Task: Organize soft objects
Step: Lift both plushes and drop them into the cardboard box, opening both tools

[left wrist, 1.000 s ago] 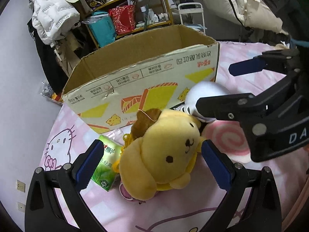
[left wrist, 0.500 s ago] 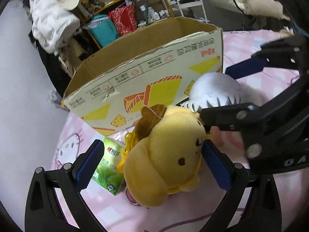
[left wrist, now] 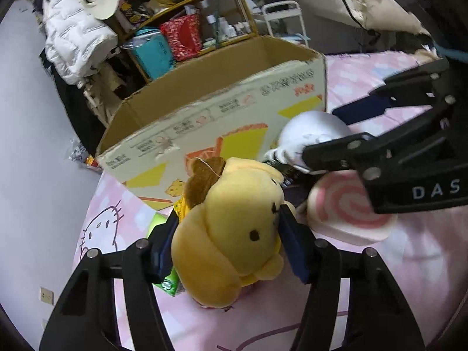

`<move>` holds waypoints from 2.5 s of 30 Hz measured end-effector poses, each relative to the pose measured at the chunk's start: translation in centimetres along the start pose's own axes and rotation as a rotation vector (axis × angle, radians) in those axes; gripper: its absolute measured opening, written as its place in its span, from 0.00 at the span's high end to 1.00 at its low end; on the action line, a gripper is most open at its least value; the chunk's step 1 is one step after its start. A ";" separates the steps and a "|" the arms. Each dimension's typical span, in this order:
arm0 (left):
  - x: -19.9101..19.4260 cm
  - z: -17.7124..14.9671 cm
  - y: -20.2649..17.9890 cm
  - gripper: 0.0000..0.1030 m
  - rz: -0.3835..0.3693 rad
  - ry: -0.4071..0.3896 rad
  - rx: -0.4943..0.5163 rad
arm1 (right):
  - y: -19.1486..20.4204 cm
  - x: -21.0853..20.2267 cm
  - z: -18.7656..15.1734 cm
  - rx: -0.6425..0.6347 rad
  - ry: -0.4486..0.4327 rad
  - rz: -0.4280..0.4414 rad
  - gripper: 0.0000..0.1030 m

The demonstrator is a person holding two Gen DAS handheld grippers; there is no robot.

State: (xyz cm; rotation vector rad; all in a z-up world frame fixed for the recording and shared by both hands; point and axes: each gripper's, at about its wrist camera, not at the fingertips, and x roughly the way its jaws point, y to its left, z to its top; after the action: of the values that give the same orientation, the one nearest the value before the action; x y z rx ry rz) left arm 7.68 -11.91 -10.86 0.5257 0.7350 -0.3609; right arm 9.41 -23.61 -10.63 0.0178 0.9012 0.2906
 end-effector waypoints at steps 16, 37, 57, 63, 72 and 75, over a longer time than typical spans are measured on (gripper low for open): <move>-5.4 -0.5 4.9 0.43 -0.003 -0.177 -0.234 | 0.8 -5.4 0.5 0.041 -0.204 0.026 0.45; -14.3 2.6 9.5 0.43 0.152 -0.441 -0.307 | 3.7 -14.1 4.1 -0.009 -0.535 -0.081 0.45; -12.2 8.3 11.9 0.42 0.186 -0.566 -0.357 | 3.6 -11.6 8.6 -0.034 -0.656 -0.225 0.45; -8.8 8.1 11.7 0.42 0.172 -0.503 -0.350 | 2.5 -8.7 8.0 -0.020 -0.613 -0.249 0.45; -3.1 7.6 11.1 0.42 0.103 -0.359 -0.326 | 1.2 -5.5 7.4 -0.021 -0.550 -0.209 0.45; -1.8 7.5 10.8 0.42 0.087 -0.323 -0.326 | 1.0 -4.7 7.2 -0.021 -0.534 -0.195 0.44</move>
State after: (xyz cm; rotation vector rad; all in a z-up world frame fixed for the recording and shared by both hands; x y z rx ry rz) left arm 15.76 -7.15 -1.41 0.1830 0.4439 -0.2309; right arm 12.02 -23.08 -2.37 -0.0114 0.3649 0.1027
